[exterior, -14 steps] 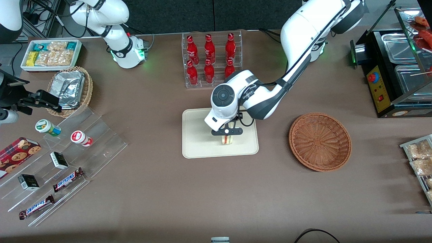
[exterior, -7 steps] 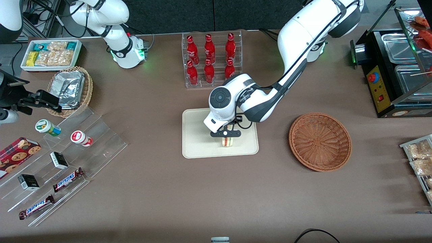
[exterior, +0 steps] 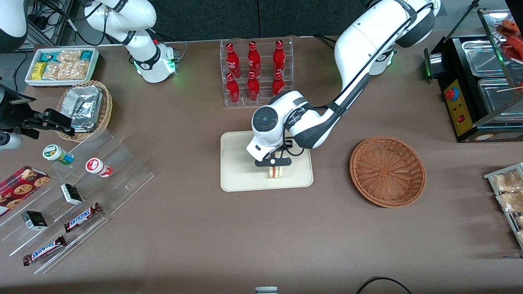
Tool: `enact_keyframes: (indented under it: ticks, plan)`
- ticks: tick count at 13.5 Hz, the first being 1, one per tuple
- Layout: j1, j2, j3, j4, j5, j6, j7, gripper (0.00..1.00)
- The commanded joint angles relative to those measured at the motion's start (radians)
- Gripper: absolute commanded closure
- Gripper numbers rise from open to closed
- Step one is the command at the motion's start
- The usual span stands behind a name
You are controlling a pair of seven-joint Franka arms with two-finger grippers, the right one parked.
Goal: Place sandwich from basket to tray
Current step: 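Lower the sandwich onto the tray center with the left gripper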
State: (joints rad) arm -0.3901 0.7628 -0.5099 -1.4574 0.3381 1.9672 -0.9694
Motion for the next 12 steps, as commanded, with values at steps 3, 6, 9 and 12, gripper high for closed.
enact_keyframes:
  ticks: [3, 6, 9, 12]
  plan:
    - [-0.023, 0.018, 0.007, 0.035, 0.027, -0.005, -0.043, 1.0]
    - [-0.026, 0.023, 0.007, 0.046, 0.041, -0.007, -0.069, 1.0]
    - [-0.026, 0.029, 0.008, 0.063, 0.047, -0.017, -0.072, 1.0]
    - [-0.026, 0.029, 0.008, 0.063, 0.047, -0.019, -0.086, 1.0]
